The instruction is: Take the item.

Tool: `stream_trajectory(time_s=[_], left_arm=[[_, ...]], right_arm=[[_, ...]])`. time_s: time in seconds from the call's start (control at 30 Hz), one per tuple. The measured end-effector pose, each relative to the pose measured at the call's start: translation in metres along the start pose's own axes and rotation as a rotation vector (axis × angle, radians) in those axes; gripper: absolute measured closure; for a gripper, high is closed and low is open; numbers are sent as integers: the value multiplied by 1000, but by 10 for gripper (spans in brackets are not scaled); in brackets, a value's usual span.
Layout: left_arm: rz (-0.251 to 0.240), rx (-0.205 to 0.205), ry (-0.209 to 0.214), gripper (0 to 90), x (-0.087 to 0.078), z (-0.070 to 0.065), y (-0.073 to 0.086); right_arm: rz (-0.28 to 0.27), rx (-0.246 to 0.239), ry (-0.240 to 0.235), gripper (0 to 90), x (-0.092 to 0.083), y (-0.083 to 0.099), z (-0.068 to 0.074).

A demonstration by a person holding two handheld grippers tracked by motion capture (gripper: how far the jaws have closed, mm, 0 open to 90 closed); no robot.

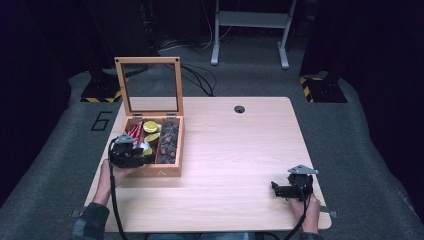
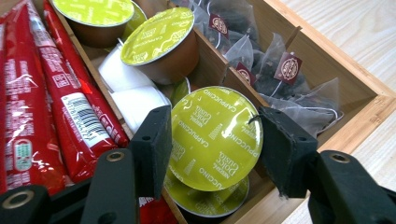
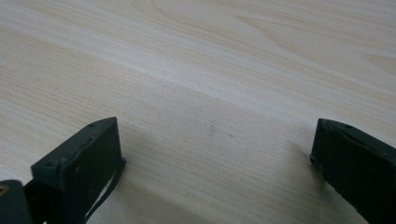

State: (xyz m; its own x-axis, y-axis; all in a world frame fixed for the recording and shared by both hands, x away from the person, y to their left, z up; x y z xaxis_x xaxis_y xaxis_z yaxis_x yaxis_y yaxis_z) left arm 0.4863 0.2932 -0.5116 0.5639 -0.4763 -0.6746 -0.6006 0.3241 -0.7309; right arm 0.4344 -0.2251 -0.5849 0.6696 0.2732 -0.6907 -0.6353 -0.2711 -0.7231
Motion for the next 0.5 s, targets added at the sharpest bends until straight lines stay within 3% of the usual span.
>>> stream_trajectory(time_s=[0.17, 0.27, 0.43, 0.5], left_arm=[[63, 44, 6, 379, 9, -1, -3], [76, 56, 13, 367, 11, 0, -4], [80, 42, 37, 369, 12, 1, -5], [76, 16, 58, 380, 13, 0, -4]], right_arm=[[0, 0, 0, 11, 0, 0, 0], [0, 0, 0, 11, 0, 0, 0], [-1, -1, -1, 13, 0, 0, 0], [1, -1, 0, 13, 0, 0, 0]])
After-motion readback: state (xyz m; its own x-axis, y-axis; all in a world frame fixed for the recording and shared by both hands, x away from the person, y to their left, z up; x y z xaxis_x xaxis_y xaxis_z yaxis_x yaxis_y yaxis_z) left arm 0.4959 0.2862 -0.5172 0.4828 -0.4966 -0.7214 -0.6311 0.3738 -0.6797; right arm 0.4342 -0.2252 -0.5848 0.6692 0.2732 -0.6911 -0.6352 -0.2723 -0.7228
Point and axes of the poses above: each handheld gripper's, and its own axes: x roughly forward along the jaws, y roughly out of its underside, z roughly to its left, the point moved 8 cm from there along x, roughly forward along the jaws
